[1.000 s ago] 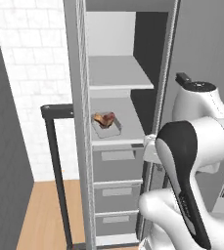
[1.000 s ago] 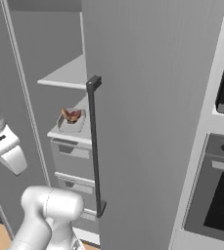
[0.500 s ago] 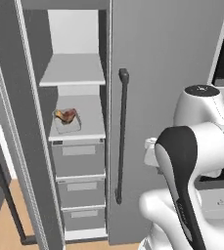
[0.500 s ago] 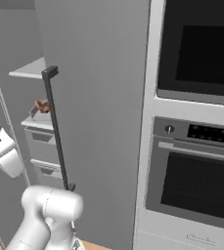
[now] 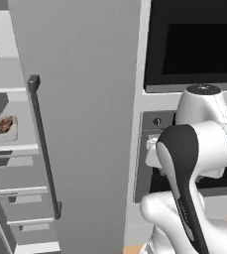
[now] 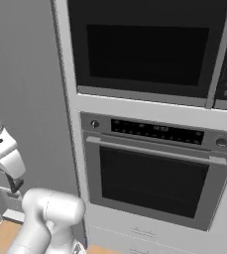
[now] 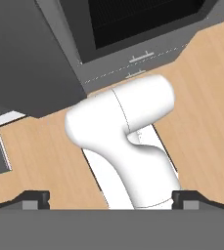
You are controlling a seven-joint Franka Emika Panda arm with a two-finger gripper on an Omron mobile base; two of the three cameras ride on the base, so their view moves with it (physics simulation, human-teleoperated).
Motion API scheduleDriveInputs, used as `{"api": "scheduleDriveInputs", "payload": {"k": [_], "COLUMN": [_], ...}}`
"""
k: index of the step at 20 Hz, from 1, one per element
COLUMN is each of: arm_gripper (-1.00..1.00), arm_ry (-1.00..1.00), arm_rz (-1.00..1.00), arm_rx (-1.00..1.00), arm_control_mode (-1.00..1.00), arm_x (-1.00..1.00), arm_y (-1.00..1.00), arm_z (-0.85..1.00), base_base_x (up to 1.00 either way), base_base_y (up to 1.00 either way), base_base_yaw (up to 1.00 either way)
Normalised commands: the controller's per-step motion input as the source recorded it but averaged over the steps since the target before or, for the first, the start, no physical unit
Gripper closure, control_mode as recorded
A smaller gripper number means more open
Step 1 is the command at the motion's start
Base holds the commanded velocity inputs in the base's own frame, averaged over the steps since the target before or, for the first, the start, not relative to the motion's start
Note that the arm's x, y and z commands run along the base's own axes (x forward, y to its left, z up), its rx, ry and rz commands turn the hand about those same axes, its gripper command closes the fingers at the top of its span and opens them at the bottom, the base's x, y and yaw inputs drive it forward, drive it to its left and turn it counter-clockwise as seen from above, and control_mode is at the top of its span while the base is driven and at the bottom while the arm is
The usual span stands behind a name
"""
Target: Take the meat container that has the steak and place it on the second highest rack of the freezer. Then take the vegetable container that has the tomato and lemon and place it on the highest rack of the freezer.
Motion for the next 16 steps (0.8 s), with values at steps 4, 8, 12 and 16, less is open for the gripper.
{"api": "scheduleDriveInputs", "payload": {"k": [4,8,12,16], "arm_gripper": [-1.0,-1.0,-1.0,-1.0], "arm_ry": [0.0,0.0,0.0,0.0], "arm_rz": [0.0,0.0,0.0,0.0], "arm_rx": [0.0,0.0,0.0,0.0], "arm_control_mode": [1.0,1.0,1.0,1.0], "arm_x": [0.0,0.0,0.0,0.0], "arm_y": [0.0,0.0,0.0,0.0], "arm_z": [0.0,0.0,0.0,0.0], "base_base_x": [-0.04,-0.1,-0.12,-0.02], "base_base_y": [-1.0,-1.0,-1.0,-1.0], "base_base_yaw": [-0.04,-0.06,-0.07,-0.04]}}
